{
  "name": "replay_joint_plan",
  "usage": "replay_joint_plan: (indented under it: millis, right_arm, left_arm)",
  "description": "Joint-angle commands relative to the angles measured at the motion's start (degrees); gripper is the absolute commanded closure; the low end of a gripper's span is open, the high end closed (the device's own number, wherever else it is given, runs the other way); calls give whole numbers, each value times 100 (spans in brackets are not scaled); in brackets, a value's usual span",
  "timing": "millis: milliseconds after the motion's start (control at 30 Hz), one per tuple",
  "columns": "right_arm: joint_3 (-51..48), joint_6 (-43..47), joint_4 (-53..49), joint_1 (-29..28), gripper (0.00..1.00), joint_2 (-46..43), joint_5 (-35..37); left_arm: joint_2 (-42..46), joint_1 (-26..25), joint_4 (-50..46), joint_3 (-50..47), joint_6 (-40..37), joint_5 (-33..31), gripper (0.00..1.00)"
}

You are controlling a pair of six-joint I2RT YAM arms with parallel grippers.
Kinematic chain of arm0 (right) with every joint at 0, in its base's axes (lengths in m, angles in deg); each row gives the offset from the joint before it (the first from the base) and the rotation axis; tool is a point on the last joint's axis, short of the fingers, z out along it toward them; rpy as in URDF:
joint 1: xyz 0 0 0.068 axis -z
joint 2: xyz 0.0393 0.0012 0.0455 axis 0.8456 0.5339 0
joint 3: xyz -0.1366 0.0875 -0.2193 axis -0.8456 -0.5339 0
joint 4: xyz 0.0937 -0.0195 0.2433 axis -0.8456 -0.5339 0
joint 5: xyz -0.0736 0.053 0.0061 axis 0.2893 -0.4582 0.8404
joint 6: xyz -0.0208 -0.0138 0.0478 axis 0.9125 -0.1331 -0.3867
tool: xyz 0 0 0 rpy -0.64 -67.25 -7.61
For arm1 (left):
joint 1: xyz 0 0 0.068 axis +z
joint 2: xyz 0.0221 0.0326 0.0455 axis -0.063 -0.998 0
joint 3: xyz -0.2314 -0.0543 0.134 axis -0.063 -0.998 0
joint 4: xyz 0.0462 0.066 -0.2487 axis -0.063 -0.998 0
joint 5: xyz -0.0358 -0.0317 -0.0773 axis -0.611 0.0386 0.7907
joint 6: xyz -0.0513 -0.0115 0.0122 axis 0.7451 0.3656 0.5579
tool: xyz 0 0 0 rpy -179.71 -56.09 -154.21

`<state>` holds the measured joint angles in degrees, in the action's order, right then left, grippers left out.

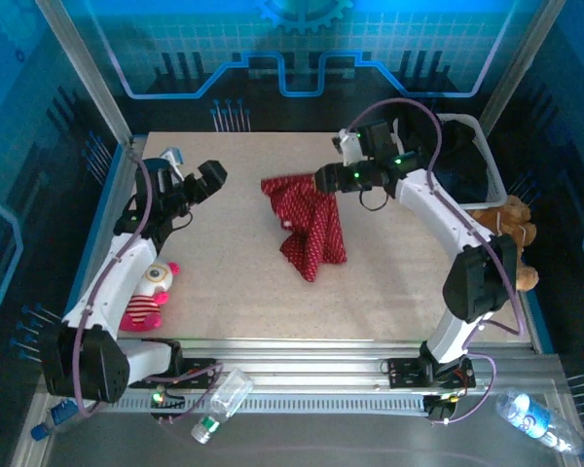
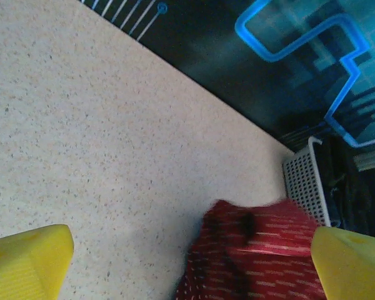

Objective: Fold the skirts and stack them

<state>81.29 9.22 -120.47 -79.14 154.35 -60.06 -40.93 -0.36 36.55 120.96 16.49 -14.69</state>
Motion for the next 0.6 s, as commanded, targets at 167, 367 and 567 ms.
replay_joint_plan:
  millis: [167, 367, 567]
  right_arm:
    - [-1329, 407, 344, 241, 0, -503, 527]
    - [-1934, 171, 644, 547, 15, -234, 505]
    - [-2196, 700, 797, 567, 22, -46, -273]
  left_arm:
    - [-1054, -1077, -1235, 713, -1274, -266, 1]
    - [-2080, -1394, -1379, 1299, -1392, -536, 1]
    - [-2994, -1431, -1426, 1862, -3008, -1298, 4]
